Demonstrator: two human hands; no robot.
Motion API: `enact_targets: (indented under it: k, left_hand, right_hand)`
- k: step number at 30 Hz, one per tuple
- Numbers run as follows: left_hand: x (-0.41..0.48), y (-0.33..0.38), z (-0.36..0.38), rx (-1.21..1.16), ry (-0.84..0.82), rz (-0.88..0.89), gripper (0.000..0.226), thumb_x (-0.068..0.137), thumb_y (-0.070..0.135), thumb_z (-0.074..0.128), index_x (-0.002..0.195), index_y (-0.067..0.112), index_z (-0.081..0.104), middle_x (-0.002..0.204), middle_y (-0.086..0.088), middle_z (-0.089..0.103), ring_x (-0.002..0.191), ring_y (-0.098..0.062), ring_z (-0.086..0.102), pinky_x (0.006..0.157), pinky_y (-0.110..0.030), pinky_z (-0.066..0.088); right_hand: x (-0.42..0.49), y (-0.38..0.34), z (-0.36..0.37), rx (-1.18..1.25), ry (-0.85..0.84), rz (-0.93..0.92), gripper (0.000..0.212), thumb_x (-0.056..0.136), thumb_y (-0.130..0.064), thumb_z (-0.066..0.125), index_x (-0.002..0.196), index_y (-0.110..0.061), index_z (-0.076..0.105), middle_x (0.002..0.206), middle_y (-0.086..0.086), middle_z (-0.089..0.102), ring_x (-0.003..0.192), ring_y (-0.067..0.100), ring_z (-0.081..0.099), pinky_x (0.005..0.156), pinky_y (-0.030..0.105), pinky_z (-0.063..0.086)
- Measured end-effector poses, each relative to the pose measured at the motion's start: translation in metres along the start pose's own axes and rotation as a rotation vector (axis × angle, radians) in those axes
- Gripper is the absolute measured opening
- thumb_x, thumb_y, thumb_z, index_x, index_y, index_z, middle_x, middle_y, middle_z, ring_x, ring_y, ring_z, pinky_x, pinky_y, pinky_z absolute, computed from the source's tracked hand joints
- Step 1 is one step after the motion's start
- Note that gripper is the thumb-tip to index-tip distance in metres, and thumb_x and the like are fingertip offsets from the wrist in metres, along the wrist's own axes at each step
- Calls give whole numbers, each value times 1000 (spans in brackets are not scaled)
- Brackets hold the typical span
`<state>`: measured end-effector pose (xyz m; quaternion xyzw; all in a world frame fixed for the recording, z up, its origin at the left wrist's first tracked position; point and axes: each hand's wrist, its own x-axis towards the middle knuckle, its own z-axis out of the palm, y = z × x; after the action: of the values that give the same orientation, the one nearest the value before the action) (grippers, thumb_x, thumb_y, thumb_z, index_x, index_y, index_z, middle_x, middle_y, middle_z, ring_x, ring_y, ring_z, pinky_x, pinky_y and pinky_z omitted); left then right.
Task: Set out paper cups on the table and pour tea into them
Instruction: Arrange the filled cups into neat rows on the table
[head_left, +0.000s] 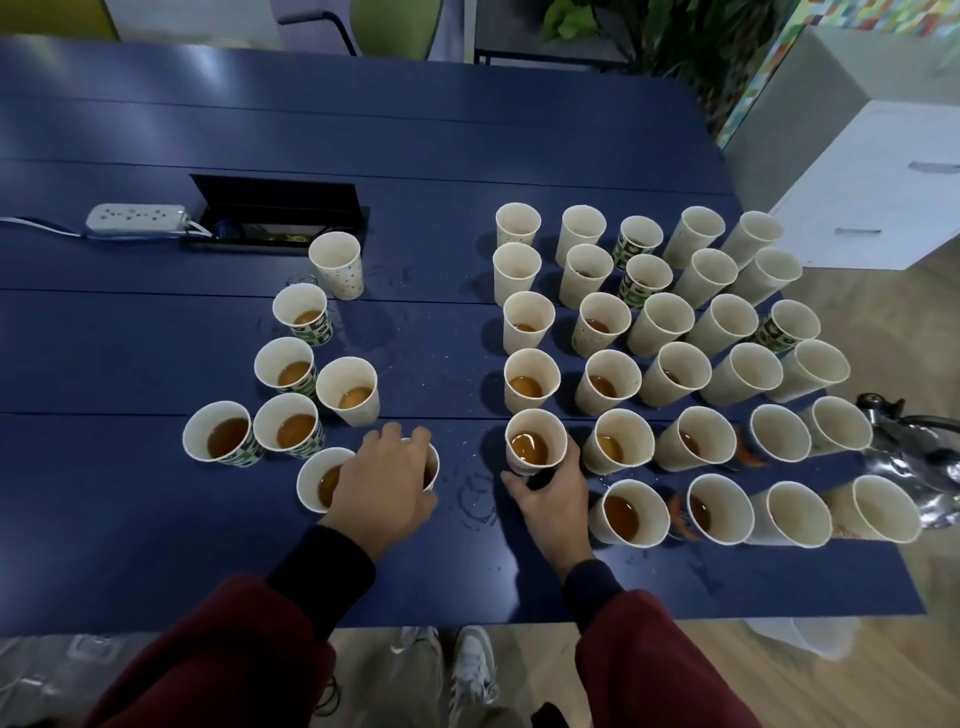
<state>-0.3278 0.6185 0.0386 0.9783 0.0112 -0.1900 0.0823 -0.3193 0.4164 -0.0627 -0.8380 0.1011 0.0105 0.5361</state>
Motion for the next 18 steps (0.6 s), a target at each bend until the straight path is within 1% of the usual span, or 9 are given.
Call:
enact_targets:
  k: [3,6,8,9,11,12,14,16,18]
  left_hand:
    - [-4,6,-4,-55,53,19,51,87,41,64,131,23,44,125,-5,50,115,-25,48,89,-35,45]
    - [-11,16,-9,-100,100,46,51,87,44,64,130,25,45,122,-4,51,113,-24,49,87,-35,47]
    - [-15,25,-11,-123,124,69,50,86,46,63,128,26,45,119,-3,51,110,-22,50,82,-31,44]
    - [-18,30,-11,-131,129,83,50,86,47,63,127,27,45,117,-2,50,110,-22,50,79,-29,41]
    - [-22,41,-12,-143,127,109,50,86,49,63,127,27,45,117,-1,50,110,-20,51,77,-27,36]
    - [-25,47,-12,-147,131,119,51,86,50,63,127,28,45,117,0,50,109,-19,51,77,-27,37]
    - [-31,56,-10,-156,146,139,50,86,53,61,126,28,45,116,1,50,107,-18,51,78,-28,42]
    - [-37,63,-5,-154,156,162,51,84,58,60,123,28,46,113,2,49,105,-18,51,80,-32,49]
    - [-43,66,-1,-179,159,183,58,80,66,61,122,30,45,112,5,48,105,-17,50,81,-35,50]
  right_hand:
    - [-14,3,1,15,33,60,81,73,-12,88,141,-13,44,136,1,59,128,15,53,113,38,42]
    - [-41,6,3,-14,62,65,70,77,-18,86,134,-21,46,135,-2,54,127,12,51,112,40,45]
    - [-58,7,5,-61,20,-16,67,77,-24,86,129,-28,44,129,-4,52,120,7,52,106,36,50]
    - [-64,6,5,-78,-21,-71,66,77,-27,86,128,-28,45,128,-5,52,119,4,52,103,31,50]
    - [-70,1,7,-87,-111,-157,70,76,-35,85,133,-25,47,131,-9,52,122,0,50,102,21,47]
    - [-71,-3,7,-82,-152,-187,72,76,-38,84,136,-25,47,132,-11,53,124,-1,50,101,17,45]
    - [-71,-10,6,-57,-195,-223,69,77,-34,84,136,-26,49,130,-16,56,121,1,53,96,13,45]
    - [-72,-14,2,-36,-187,-245,57,79,-28,83,128,-29,53,120,-18,61,112,3,59,88,17,48]
    - [-70,-11,-2,-33,-163,-272,48,81,-29,79,125,-26,58,117,-15,64,109,6,62,87,24,51]
